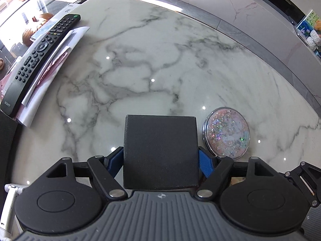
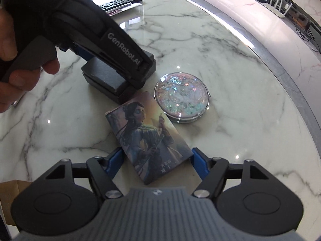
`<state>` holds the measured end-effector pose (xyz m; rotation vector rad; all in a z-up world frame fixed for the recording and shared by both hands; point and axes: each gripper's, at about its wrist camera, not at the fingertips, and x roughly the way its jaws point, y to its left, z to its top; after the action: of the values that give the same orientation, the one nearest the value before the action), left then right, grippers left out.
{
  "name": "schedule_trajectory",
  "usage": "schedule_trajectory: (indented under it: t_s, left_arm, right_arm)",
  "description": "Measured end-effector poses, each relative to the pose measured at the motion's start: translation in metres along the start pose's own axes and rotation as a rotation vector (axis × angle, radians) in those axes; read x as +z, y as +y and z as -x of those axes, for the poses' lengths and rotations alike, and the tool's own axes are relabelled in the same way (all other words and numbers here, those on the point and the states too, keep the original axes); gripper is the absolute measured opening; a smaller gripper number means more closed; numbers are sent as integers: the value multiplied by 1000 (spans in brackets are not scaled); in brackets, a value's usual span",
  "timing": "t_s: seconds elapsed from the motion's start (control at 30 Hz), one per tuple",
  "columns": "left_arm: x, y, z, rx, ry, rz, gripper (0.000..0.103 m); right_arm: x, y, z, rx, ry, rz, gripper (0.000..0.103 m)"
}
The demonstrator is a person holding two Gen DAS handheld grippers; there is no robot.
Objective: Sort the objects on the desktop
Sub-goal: 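Lift the black box and picture book and carry them toward the shoebox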
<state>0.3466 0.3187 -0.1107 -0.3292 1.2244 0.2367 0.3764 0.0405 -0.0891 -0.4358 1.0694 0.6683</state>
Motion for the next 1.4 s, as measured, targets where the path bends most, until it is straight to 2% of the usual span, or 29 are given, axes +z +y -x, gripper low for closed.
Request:
schedule_trajectory:
  t_s: [0.2,0.37,0.43,0.53,0.63,0.73,1.0,1.03,1.2,1.3,1.4]
  left_arm:
    - [-43,-8,11,-36,49,-163,89]
    - [-92,-31,24,-90,53,-367,89]
    - [-110,-41,27,-100,56,-452,89]
    - [-128,-48,29,-61,16,-532,88]
    - [-135,-47,31,-59,-16,-524,88]
    - [-135,-42,32,-71,-28,-495,89]
    - [-133,-34,35,-47,-17,-449,88]
    - [-132,-34,35,-47,-19,-449,88]
    - [-132,-34,39,-54,-30,-431,87]
    - [-131,-33,47,-92,-47,-407,87]
    - [-133,-36,63,-142,-69,-391,87]
  right_arm:
    - [-41,10,24,-47,55,-201,66]
    - [-85,23,45,-55,38,-381,66]
    - [-100,32,52,-65,31,-413,66]
    - [-114,42,62,-71,4,-392,67]
    - [-116,48,71,-117,-50,-360,73]
    - [-110,49,73,-125,-86,-328,73]
    - [-96,62,50,-171,-77,-186,69]
    - [-95,61,46,-168,-66,-189,64]
    - [-97,52,46,-144,-68,-287,60]
    - [-101,47,58,-99,-105,-374,60]
    - [-105,49,78,-96,-142,-402,60]
